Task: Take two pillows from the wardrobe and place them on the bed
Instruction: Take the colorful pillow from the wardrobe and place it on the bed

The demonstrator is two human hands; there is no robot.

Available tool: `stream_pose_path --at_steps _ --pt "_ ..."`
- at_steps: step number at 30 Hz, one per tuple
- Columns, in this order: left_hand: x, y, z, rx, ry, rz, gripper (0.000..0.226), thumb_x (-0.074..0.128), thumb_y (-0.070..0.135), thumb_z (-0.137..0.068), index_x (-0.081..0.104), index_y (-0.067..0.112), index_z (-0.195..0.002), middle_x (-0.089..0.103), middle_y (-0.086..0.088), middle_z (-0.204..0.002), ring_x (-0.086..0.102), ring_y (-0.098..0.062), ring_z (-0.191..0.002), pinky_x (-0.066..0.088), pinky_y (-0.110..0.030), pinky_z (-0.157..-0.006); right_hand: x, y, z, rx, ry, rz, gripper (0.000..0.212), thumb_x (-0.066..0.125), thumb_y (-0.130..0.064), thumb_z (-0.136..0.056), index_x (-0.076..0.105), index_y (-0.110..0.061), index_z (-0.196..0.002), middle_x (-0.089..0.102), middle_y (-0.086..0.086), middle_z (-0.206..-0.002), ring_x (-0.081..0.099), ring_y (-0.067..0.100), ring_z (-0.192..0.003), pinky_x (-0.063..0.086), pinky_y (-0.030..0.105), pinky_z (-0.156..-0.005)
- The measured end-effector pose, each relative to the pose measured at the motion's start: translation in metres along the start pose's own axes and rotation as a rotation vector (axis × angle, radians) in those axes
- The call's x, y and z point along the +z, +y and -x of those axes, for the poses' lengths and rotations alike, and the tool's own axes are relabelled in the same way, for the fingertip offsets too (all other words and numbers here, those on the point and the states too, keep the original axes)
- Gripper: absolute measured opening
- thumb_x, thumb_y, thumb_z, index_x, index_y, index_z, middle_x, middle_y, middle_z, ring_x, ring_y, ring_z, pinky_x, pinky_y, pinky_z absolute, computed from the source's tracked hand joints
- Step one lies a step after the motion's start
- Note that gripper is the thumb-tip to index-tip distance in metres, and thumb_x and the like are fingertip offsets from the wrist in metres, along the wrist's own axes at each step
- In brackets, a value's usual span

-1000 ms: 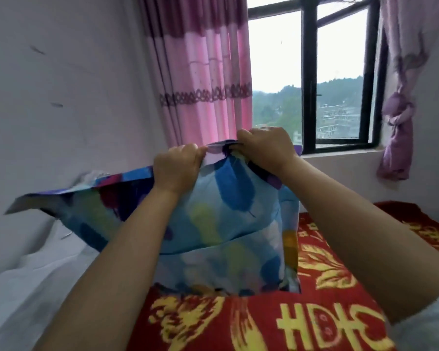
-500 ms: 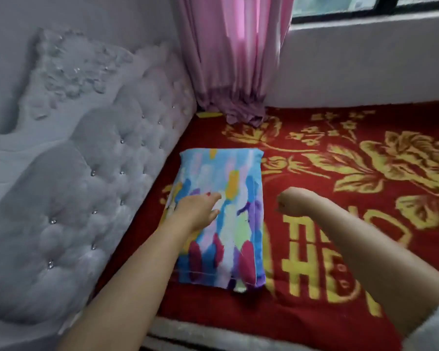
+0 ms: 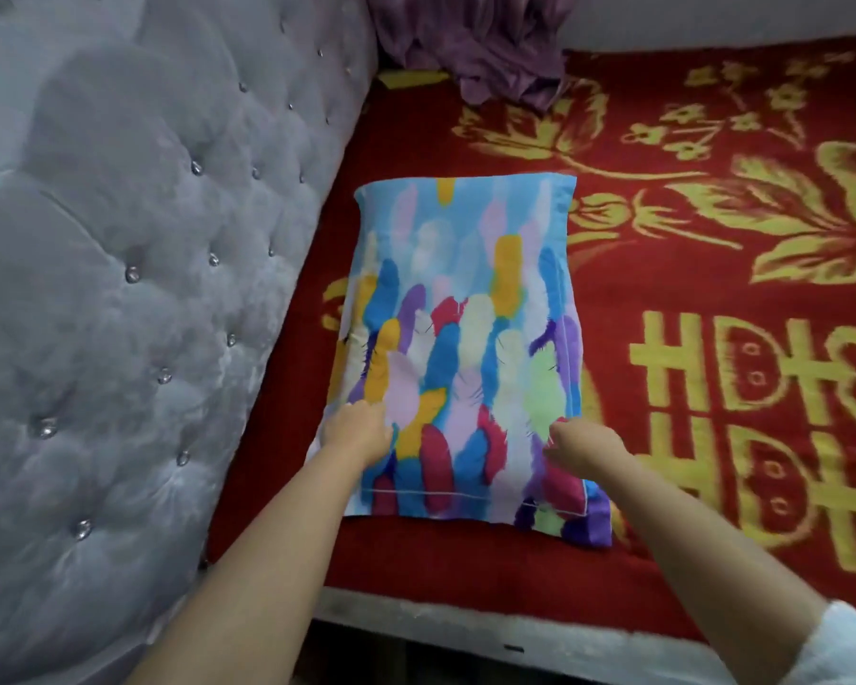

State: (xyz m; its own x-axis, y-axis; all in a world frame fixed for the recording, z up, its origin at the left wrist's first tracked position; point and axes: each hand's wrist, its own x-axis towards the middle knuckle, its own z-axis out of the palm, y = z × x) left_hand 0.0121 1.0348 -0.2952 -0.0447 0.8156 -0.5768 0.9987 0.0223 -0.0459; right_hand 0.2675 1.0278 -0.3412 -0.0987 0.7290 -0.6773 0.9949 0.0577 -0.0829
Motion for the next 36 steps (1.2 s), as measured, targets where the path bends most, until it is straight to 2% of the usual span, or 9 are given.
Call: stream_pose_path --at_steps 5,10,14,19,23,26,29,33,36 --pt "0.030 -0.038 -0.072 -0.156 0.019 0.279 0.050 0.051 0.038 -0.091 0.041 0.005 -0.128 0.053 -0.020 -0.129 0.046 -0.038 -0.121 0.046 -0.042 -0.093 0.019 -0.036 -0.058 0.264 0.198 -0.231 0.039 0.050 -0.032 -0.092 0.043 -0.004 -0.119 0.049 0.019 -0.123 0.047 0.036 -0.114 0.045 0.044 -0.091" --pt "0.098 -0.060 -0.149 -0.410 -0.096 0.606 0.102 0.064 0.058 -0.075 0.009 0.008 -0.145 0.034 -0.025 -0.145 0.037 -0.041 -0.130 0.036 -0.046 -0.106 0.050 -0.047 -0.134 0.607 0.246 -0.591 0.099 0.068 -0.054 -0.073 0.013 -0.011 -0.144 0.023 0.025 -0.147 0.025 0.038 -0.135 0.027 0.054 -0.108" --pt "0.137 -0.052 -0.164 -0.456 0.116 0.700 0.108 0.073 0.052 -0.068 0.016 -0.003 -0.142 0.041 -0.034 -0.133 0.042 -0.044 -0.122 0.036 -0.046 -0.103 0.070 -0.057 -0.167 0.767 0.544 -0.615 0.092 0.073 -0.047 -0.066 0.029 -0.009 -0.137 0.044 0.030 -0.126 0.041 0.041 -0.118 0.034 0.049 -0.098" --pt "0.139 -0.047 -0.172 -0.395 0.361 0.750 0.076 0.080 0.032 -0.069 0.042 -0.009 -0.121 0.058 -0.032 -0.116 0.055 -0.044 -0.108 0.045 -0.047 -0.087 0.071 -0.047 -0.177 0.656 0.612 -0.559 0.049 0.060 -0.038 -0.084 0.047 0.001 -0.109 0.057 0.031 -0.107 0.054 0.044 -0.100 0.043 0.046 -0.075" --pt "0.104 -0.043 -0.162 -0.302 0.475 0.733 0.047 0.074 0.026 -0.076 0.050 -0.005 -0.102 0.065 -0.030 -0.102 0.060 -0.045 -0.095 0.047 -0.046 -0.079 0.037 -0.043 -0.156 0.527 0.673 -0.579 0.025 0.049 -0.026 -0.088 0.046 -0.005 -0.075 0.063 0.031 -0.089 0.058 0.045 -0.080 0.027 0.035 -0.057" --pt "0.060 -0.052 -0.149 -0.262 0.592 0.708 0.037 0.072 0.024 -0.079 0.052 -0.004 -0.094 0.066 -0.030 -0.096 0.060 -0.045 -0.090 0.048 -0.047 -0.077 -0.006 -0.055 -0.133 0.472 0.828 -0.678 0.027 0.042 -0.030 -0.080 0.038 -0.010 -0.063 0.060 0.032 -0.077 0.055 0.044 -0.072 0.020 0.032 -0.055" --pt "0.006 -0.064 -0.141 -0.207 0.722 0.704 0.033 0.070 0.019 -0.080 0.055 -0.006 -0.094 0.065 -0.032 -0.094 0.060 -0.045 -0.088 0.048 -0.048 -0.076 -0.057 -0.060 -0.115 0.424 0.969 -0.779 0.048 0.053 -0.024 -0.089 0.025 -0.012 -0.051 0.054 0.029 -0.067 0.046 0.038 -0.063 0.016 0.029 -0.055" --pt "-0.075 -0.072 -0.142 -0.131 0.893 0.795 0.031 0.069 0.012 -0.080 0.055 -0.008 -0.098 0.065 -0.031 -0.092 0.060 -0.044 -0.084 0.049 -0.046 -0.070 -0.139 -0.069 -0.101 0.298 1.142 -0.917 0.059 0.058 -0.018 -0.089 0.015 -0.019 -0.048 0.027 0.000 -0.045 0.034 0.026 -0.057 0.010 0.029 -0.052" --pt "-0.133 -0.075 -0.153 -0.073 1.037 0.779 0.031 0.070 0.011 -0.079 0.055 -0.011 -0.096 0.063 -0.032 -0.089 0.060 -0.043 -0.080 0.048 -0.045 -0.066 -0.193 -0.075 -0.103 0.228 1.243 -0.972 0.059 0.058 -0.019 -0.089 0.016 -0.020 -0.048 0.025 -0.005 -0.045 0.034 0.025 -0.056 0.009 0.027 -0.051"
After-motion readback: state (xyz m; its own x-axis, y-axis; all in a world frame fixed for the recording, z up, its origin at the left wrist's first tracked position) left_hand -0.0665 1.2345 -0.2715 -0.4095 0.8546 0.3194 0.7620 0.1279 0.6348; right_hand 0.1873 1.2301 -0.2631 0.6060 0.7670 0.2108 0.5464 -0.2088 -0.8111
